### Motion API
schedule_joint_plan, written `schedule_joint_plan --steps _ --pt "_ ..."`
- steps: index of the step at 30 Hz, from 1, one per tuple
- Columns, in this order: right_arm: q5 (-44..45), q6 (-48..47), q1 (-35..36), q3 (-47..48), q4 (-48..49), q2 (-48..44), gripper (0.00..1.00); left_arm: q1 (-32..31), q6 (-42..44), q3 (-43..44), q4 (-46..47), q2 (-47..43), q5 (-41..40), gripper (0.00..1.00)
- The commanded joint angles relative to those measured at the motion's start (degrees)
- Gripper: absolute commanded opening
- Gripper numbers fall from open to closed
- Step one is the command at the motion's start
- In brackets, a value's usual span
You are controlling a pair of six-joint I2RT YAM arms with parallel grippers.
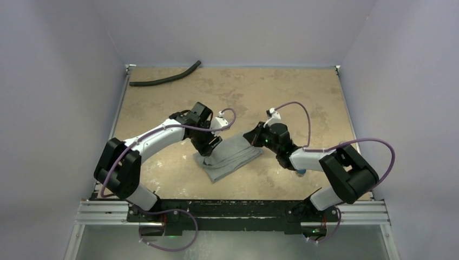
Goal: Fold the napkin into a case and place the utensils inside
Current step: Rotate the 2/3-rectangle-folded napkin at the center of the board.
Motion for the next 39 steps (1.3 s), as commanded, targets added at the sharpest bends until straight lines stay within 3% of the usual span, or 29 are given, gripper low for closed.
schedule_joint_plan --steps 1,4,16,22,29,39 --pt "-1.96 -1.64 1.32 -3.07 -2.71 -2.38 0.0 0.22 -4.74 1.23 1.25 2.75 4.14 0.49" --pt "-3.55 -2.77 2.65 -3.03 -4.46 -2.84 0.0 0.15 -4.84 1.09 0.95 4.78 2.82 0.34" --pt "-11.58 -7.27 4.37 5.27 -8.01 3.08 0.0 -0.8 2.7 -4.28 3.41 3.62 0.79 0.03" --pt "-13.84 -7.82 5.96 8.68 -8.65 6.0 0.0 -2.41 4.91 -7.08 4.41 1.62 -1.45 0.0" --pt "-18.64 -5.36 7.7 5.92 -3.45 9.02 0.0 -2.43 5.59 -7.56 4.92 0.41 -0.86 0.0" --pt "-28.67 -1.09 9.05 6.54 7.84 23.1 0.0 -2.43 10.34 -2.63 3.17 3.71 1.51 0.0"
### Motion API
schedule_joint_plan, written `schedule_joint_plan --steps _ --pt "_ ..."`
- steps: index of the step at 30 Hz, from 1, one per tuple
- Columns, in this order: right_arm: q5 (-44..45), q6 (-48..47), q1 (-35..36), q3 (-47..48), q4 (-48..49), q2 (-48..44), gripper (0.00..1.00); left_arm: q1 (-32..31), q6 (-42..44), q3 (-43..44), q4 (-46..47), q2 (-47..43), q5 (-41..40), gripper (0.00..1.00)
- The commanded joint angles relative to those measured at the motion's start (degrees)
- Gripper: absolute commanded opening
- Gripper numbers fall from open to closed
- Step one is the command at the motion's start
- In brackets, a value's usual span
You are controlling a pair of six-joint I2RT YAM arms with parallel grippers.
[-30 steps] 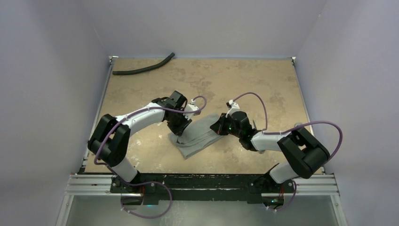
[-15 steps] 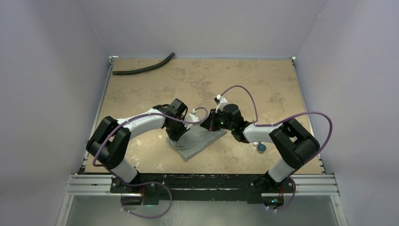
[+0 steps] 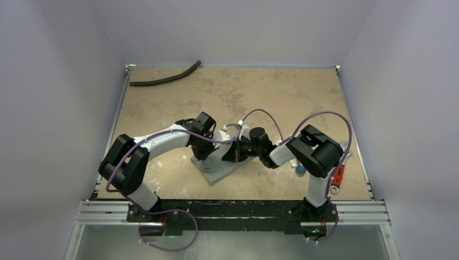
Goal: Fold the napkin into a case and place the utensils inside
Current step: Rotate the 2/3-rectangle-folded napkin at the center of the board.
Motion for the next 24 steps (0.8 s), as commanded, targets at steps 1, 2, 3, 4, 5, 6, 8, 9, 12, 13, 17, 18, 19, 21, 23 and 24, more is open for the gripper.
schedule_joint_plan --steps 1,2,3,4,5,6,8,9,12,13,17,18,19,21,23,24 --pt "-4.21 1.55 0.39 0.68 4.62 4.33 0.0 -0.07 3.06 4.29 -0.2 1.12 2.6 0.0" --pt "-3.35 1.49 0.41 0.97 3.77 4.72 0.0 -0.05 3.26 4.76 -0.5 1.25 2.86 0.0" --pt "-1.72 1.41 0.39 1.22 2.12 4.73 0.0 -0.09 3.35 5.44 -0.9 1.38 2.97 0.0" --pt "0.29 1.72 0.35 1.01 1.08 4.35 0.0 -0.01 3.52 6.15 -1.48 1.37 3.18 0.0" --pt "2.36 2.44 0.34 0.7 0.25 3.75 0.0 -0.01 3.77 7.61 -2.09 1.36 3.31 0.0" --pt "4.5 3.26 0.34 0.39 -0.74 3.23 0.0 -0.04 3.76 9.09 -2.74 1.19 3.18 0.01" --pt "8.96 4.88 -0.01 0.1 -1.63 2.55 0.0 -0.09 3.97 12.72 -4.19 0.81 2.65 0.13" --pt "10.61 6.11 -0.34 0.17 -1.44 2.87 0.0 -0.05 4.45 14.79 -4.89 0.59 2.38 0.15" --pt "13.46 10.29 -1.22 0.49 1.52 4.47 0.0 -0.07 6.47 19.77 -7.17 0.11 1.1 0.27" --pt "14.06 11.67 -1.37 0.78 2.7 5.19 0.0 -0.01 7.29 20.35 -7.61 -0.23 0.4 0.32" --pt "16.97 14.69 -1.42 2.51 3.96 7.62 0.0 -0.03 9.24 18.43 -6.71 -2.99 -3.29 0.77" --pt "18.63 15.86 -1.68 2.33 4.3 7.68 0.0 0.08 9.35 17.59 -5.95 -3.75 -4.01 0.86" --pt "20.08 16.86 -2.18 2.16 5.1 7.87 0.0 0.12 9.61 17.01 -5.06 -4.63 -4.46 0.9" --pt "21.47 19.64 -3.59 2.04 8.08 8.69 0.0 0.22 10.6 16.06 -1.57 -7.03 -5.22 0.93" --pt "22.18 22.25 -5.21 2.27 10.58 9.4 0.0 0.29 12.17 15.9 1.59 -8.94 -5.88 0.95" --pt "22.65 22.87 -5.56 2.53 11.82 9.35 0.0 0.28 13.05 16.1 2.77 -9.84 -6.3 0.96"
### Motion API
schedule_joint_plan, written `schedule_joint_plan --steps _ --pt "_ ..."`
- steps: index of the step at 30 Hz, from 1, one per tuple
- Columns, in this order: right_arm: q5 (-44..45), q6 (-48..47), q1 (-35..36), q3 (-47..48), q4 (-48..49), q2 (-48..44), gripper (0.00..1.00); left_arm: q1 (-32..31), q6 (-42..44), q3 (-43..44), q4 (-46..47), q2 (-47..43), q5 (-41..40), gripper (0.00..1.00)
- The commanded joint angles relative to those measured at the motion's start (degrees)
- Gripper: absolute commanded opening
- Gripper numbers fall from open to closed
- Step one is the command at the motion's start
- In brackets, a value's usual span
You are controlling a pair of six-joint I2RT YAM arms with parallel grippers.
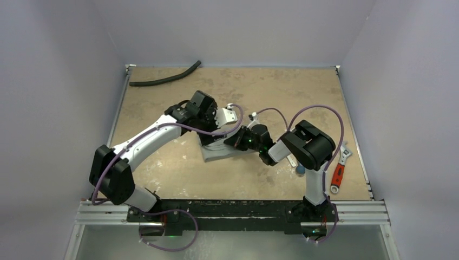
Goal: Fold the napkin into a case and place the utensils inside
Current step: Rotate the 2/3-rectangle-folded napkin at the center of the board.
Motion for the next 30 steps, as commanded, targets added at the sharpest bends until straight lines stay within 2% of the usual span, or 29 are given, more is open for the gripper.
schedule_joint_plan --steps 1,6,9,11,15,18,19,20,21,22,23,26,28,30 --pt "9.12 4.57 -3.18 0.39 1.1 1.77 0.0 0.27 5.16 0.05 7.76 -6.3 -2.9 0.96" --pt "13.73 -0.98 -1.45 2.16 -2.01 -5.43 0.0 0.4 9.16 -1.88 10.28 -10.3 -2.21 0.98" --pt "13.76 -4.47 -0.71 2.0 -3.89 -9.1 0.0 0.68 7.01 -6.98 15.37 -12.46 -4.95 0.98" --pt "13.72 -7.29 -0.48 1.86 -5.62 -12.45 0.0 1.37 6.15 -8.42 15.68 -12.88 -3.76 0.99" --pt "17.63 -17.53 0.45 4.78 -15.82 -21.93 0.0 1.76 4.81 -6.03 13.05 -11.88 -0.13 0.99" --pt "22.26 -28.5 0.5 11.06 -28.21 -27.99 0.19 2.53 5.94 -4.21 11.71 -12.02 5.19 0.99" --pt "21.6 -31.66 0.04 12.49 -30.96 -29.25 0.29 2.74 7.15 -4.18 11.24 -12.2 8.2 0.99" --pt "19.97 -33.23 -1.13 12.94 -31.15 -30.62 0.52 2.8 8.68 -4.42 9.95 -12.26 11.6 0.99" --pt "18.23 -32.15 -3.13 12.52 -30.07 -32.02 0.88 2.75 14.72 -4.93 6.43 -12.11 14.43 0.99" --pt "17.83 -29.77 -5.39 12.26 -29.52 -32.58 0.97 2.27 18.73 -6.48 5.61 -12.2 15.63 0.99" --pt "14.9 -28.39 -7.88 12.36 -29.48 -32.45 0.99 1.54 20.19 -8.86 7.59 -12.52 14.36 0.99" --pt "7.45 -30.66 -11.71 14.64 -29.76 -29.97 0.97 0.89 28.29 -15.16 13.27 -13.27 11.56 0.96" --pt "5.48 -34.5 -11.53 17.65 -31.52 -27.23 0.61 0.86 34.26 -18.21 15.34 -13.12 9.78 0.9" --pt "4.74 -36.44 -10.14 21.89 -36.27 -22.96 0.16 0.93 40.92 -20.83 16.59 -12.98 8.06 0.83"
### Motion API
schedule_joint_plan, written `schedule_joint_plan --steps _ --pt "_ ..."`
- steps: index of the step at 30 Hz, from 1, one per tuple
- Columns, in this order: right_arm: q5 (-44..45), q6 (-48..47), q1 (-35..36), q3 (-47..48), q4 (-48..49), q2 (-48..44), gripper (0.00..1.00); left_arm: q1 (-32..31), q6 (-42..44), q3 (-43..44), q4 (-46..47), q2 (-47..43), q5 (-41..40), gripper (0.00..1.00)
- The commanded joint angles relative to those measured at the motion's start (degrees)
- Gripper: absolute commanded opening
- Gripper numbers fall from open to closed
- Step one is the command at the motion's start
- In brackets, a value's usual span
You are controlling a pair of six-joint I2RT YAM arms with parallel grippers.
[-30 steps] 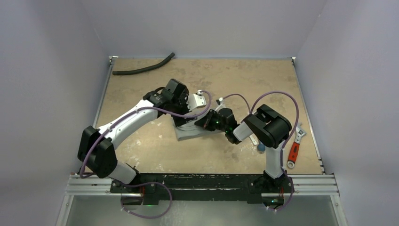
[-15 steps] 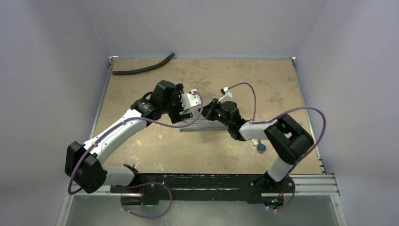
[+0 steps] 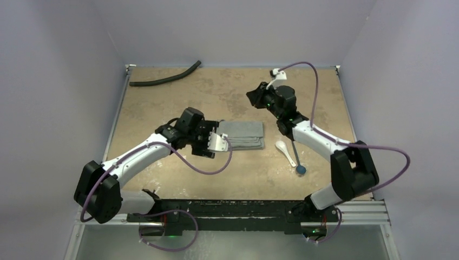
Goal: Fold the napkin into a case and place the utensils inside
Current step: Rotate the 2/3-rectangle-folded napkin at the center of the board, then pick up the 2/3-rectangle-folded napkin from the center of the board.
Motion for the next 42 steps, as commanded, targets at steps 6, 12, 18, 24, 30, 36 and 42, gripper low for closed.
schedule_joint_plan --steps 6,12,18,24,30,36,42 --pt "-5.6 -10.86 8.32 11.78 -11.34 14.11 0.0 0.47 24.14 -11.0 9.51 -1.36 -1.22 0.78" --pt "-11.02 -10.55 9.73 10.57 -7.5 20.24 0.0 0.49 30.06 -16.48 15.58 -0.18 -1.11 0.71" --pt "-12.9 -9.71 10.04 6.71 -2.99 22.88 0.0 0.44 31.97 -16.46 17.78 3.64 -0.49 0.63" --pt "-12.95 -9.09 10.29 5.55 -0.15 26.07 0.0 0.44 35.77 -17.02 16.07 5.4 2.08 0.62" --pt "-11.5 -8.67 10.73 3.51 2.32 26.61 0.0 0.44 38.88 -17.55 13.51 6.19 2.12 0.58" --pt "-11.51 -8.11 11.3 2.38 4.43 26.86 0.0 0.46 40.26 -20.79 18.97 7.43 1.97 0.58" --pt "-10.82 -7.41 11.76 1.74 5.17 28.51 0.0 0.41 41.9 -22.16 23.25 9.63 1.63 0.58"
